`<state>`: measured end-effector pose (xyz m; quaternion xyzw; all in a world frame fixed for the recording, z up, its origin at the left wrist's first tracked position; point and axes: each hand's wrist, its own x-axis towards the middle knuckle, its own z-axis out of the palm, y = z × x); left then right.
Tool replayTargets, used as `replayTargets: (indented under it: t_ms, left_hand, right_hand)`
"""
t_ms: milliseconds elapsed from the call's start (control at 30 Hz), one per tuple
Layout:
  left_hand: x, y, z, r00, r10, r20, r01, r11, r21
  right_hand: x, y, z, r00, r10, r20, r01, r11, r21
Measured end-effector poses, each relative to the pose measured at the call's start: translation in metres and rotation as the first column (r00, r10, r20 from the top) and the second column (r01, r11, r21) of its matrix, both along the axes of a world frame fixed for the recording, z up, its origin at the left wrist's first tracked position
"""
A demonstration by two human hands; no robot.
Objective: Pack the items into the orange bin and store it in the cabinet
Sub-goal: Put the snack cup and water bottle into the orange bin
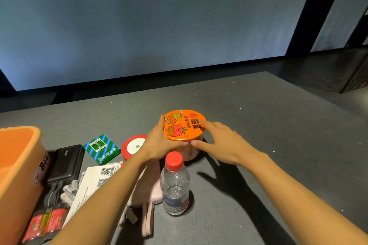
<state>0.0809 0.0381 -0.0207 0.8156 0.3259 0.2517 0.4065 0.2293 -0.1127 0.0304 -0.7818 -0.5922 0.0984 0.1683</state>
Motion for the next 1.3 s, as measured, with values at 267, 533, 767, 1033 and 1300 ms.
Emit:
replayTargets:
  t_ms: [267,533,767,1033,1300]
  left_hand:
    - [-0.084,0.021,0.087,0.972,0.185,0.144,-0.212,0.957,0.198]
    - [-0.284,0.004,0.142,0.881,0.461,0.107,-0.472,0.835,0.284]
    - [-0.421,0.013,0.109,0.809,0.586,0.033,-0.573,0.776,0.263]
    - [-0.432,0.059,0.059,0.913,0.405,-0.051,-0.385,0.896,0.220]
    - [-0.419,0.085,0.020,0.904,0.385,-0.185,-0.400,0.915,-0.055]
  right_hand:
    - [-0.038,0.022,0.066,0.990,0.138,0.037,-0.142,0.979,0.144]
    - [-0.196,0.075,0.103,0.895,0.440,0.077,-0.445,0.862,0.242]
    - [-0.325,0.117,0.074,0.861,0.509,-0.008,-0.497,0.843,0.206]
    - [-0.365,0.130,0.003,0.939,0.327,-0.103,-0.328,0.945,0.016]
    - [-0.360,0.129,-0.019,0.941,0.308,-0.139,-0.309,0.951,0.015]
